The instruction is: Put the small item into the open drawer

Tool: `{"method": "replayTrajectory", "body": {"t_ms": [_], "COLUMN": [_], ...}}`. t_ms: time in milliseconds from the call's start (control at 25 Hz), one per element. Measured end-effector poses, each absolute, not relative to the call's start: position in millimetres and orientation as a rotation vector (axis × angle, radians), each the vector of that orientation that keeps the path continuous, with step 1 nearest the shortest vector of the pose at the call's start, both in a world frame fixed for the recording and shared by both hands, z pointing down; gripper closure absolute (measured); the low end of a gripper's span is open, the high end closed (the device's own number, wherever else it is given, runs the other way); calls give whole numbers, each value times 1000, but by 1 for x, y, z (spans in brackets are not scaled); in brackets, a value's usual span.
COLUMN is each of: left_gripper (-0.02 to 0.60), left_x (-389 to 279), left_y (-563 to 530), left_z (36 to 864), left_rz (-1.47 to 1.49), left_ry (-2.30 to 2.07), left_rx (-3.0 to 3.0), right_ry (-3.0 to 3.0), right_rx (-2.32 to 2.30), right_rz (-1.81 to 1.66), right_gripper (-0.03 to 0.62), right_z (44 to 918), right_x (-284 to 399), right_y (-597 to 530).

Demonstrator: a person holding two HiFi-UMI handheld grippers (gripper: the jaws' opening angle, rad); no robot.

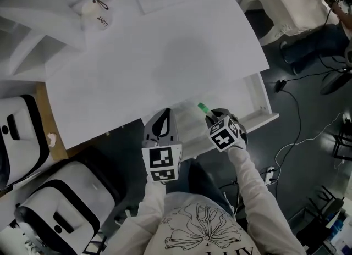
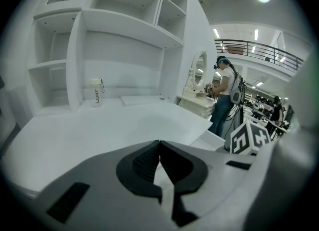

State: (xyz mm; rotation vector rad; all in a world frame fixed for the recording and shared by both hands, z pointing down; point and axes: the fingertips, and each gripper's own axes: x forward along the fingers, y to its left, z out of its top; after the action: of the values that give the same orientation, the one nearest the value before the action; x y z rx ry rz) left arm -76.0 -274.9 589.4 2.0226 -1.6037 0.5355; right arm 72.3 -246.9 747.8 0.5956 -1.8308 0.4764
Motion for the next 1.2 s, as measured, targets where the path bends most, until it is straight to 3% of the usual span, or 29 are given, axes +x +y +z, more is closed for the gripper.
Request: {"method": "replayTrajectory", "body": {"t_ms": [760,920,1200], "left_gripper": [577,577,577], "left_x": [-81,-82,-78], "left_y": [-271,-268,-269], "left_z": [604,602,575], "left_rz": [548,546,505], "left_ry": [-1598,-1606,-1646], "left_rx": [1983,1976,2012], "right_ry": [-1779,-1808,-1976], "right_rx": [512,548,757], "right_rz": [459,482,539], "right_gripper": [487,456,480], "right_z": [789,779,713], "right_x": [68,67,67], "right_y": [-252,-255,-271]}}
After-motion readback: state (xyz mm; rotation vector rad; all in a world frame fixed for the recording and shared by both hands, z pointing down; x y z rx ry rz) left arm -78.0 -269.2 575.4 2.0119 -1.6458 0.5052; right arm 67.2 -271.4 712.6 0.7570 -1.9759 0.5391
